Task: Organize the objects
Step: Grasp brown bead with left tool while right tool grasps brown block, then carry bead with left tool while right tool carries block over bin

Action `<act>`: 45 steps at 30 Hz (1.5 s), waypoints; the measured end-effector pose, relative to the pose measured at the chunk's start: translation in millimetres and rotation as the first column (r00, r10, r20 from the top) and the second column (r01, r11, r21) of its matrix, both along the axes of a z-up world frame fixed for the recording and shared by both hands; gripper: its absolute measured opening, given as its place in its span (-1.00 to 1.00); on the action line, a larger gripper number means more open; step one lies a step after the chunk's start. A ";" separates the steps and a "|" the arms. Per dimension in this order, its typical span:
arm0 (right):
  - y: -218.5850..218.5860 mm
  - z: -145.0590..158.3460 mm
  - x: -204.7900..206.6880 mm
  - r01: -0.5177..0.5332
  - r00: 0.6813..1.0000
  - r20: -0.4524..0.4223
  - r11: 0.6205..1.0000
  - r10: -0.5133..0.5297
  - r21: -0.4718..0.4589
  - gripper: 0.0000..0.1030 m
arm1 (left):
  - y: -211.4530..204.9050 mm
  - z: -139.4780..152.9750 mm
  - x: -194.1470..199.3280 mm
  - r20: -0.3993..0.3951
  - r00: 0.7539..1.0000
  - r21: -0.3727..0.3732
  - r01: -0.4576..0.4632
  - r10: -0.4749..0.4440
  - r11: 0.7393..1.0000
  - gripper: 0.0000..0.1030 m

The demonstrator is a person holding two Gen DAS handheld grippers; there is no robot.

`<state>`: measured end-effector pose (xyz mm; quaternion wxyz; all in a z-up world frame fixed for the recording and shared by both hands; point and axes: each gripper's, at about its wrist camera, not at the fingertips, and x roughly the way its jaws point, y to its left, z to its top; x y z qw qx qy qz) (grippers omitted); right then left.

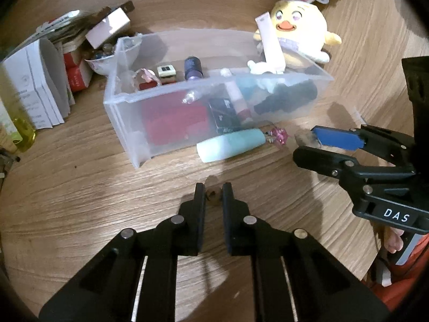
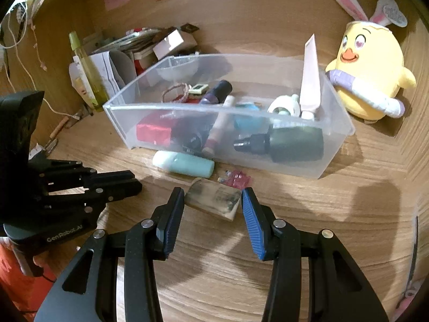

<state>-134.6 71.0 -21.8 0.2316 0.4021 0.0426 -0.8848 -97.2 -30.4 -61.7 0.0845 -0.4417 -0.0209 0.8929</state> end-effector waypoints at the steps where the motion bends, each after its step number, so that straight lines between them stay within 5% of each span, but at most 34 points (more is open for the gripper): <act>1: 0.7 1.8 0.0 0.002 1.000 -0.005 1.000 -0.002 -0.003 -0.20 | -0.6 3.0 1.1 -0.009 1.000 0.002 -0.004 0.004 1.000 -0.78; 25: 5.5 55.0 -9.6 0.013 0.988 -0.151 0.998 -0.021 -0.053 -0.20 | -15.9 77.1 3.2 -0.217 0.972 0.069 -0.075 0.089 0.995 -0.78; 37: 5.3 74.5 -26.9 0.015 0.979 -0.204 0.998 -0.028 -0.065 -0.20 | -24.7 88.8 -14.7 -0.238 0.964 0.058 -0.112 0.122 0.992 -0.78; 45: 3.8 69.2 -48.2 0.029 0.982 -0.187 0.998 -0.040 -0.060 -0.20 | -34.1 73.4 -38.7 -0.182 0.973 0.072 -0.129 0.140 0.989 -0.78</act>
